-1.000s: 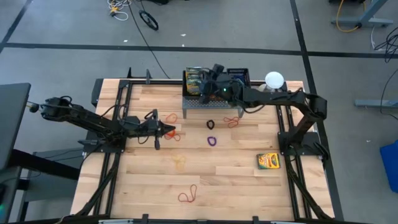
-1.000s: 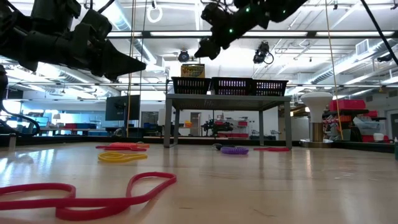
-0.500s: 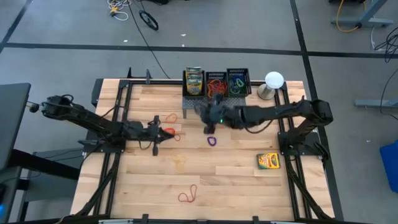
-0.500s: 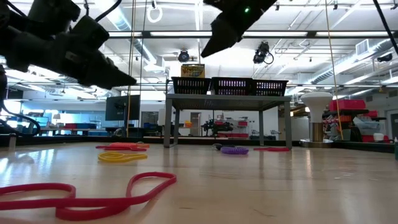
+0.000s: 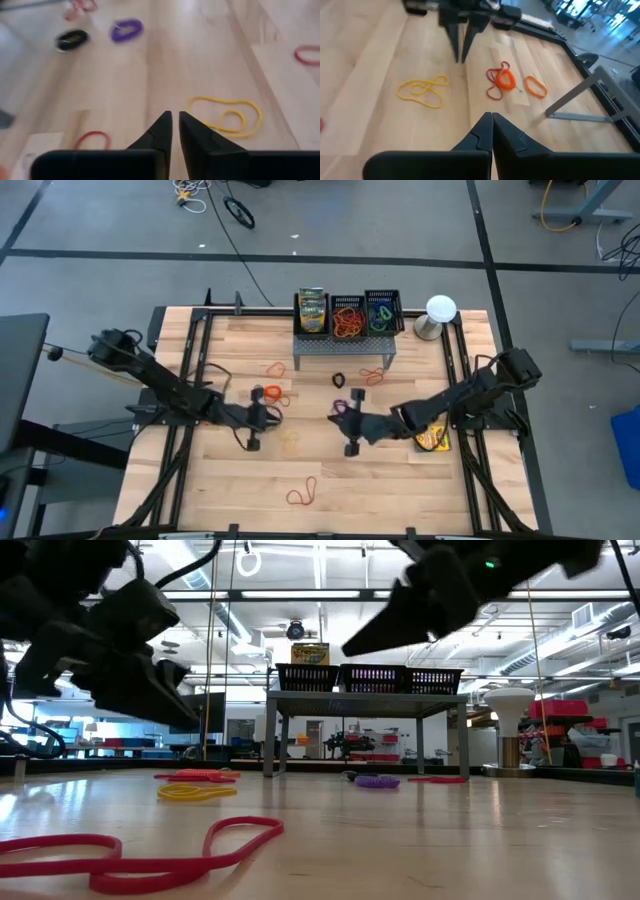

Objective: Sort rubber bands into baskets
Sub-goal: Put the yellow rubber band into the middle black basket on the shelf, then put the purple spring rubberband into the right black basket on the shelf

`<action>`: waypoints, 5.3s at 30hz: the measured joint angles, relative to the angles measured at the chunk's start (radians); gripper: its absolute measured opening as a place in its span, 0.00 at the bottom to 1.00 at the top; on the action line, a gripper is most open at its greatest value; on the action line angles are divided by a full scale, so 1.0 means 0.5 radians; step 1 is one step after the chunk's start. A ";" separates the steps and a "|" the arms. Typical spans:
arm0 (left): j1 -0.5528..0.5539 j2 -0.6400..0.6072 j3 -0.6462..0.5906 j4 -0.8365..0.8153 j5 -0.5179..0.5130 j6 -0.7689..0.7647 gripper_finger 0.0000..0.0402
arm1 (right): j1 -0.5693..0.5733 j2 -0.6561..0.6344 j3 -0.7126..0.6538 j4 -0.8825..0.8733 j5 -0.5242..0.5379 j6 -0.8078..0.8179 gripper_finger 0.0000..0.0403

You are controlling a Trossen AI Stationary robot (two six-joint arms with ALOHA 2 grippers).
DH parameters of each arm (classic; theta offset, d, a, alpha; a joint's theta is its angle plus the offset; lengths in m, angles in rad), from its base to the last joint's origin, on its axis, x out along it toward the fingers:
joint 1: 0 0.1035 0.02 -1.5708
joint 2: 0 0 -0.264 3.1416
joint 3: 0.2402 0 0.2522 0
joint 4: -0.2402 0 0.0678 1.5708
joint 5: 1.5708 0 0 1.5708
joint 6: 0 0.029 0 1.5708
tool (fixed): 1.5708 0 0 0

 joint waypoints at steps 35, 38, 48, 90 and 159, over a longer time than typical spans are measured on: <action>-0.027 0.548 0.870 -0.871 0.171 0.074 0.01 | 0.290 -0.001 -0.217 0.356 0.173 0.097 0.02; 0.036 0.439 0.885 -0.773 0.162 0.083 0.01 | 0.325 0.002 -0.230 0.341 0.166 0.214 0.02; 0.350 0.398 1.440 -0.886 -0.039 0.287 0.01 | 0.383 0.162 -0.420 0.637 0.181 0.457 0.02; 1.340 1.007 2.338 -0.944 0.342 0.276 0.18 | 0.389 0.188 -0.432 0.680 0.193 0.416 0.02; 0.008 0.271 0.019 0.629 -0.143 -0.167 0.04 | -0.245 0.187 -0.232 -0.341 0.112 1.759 0.36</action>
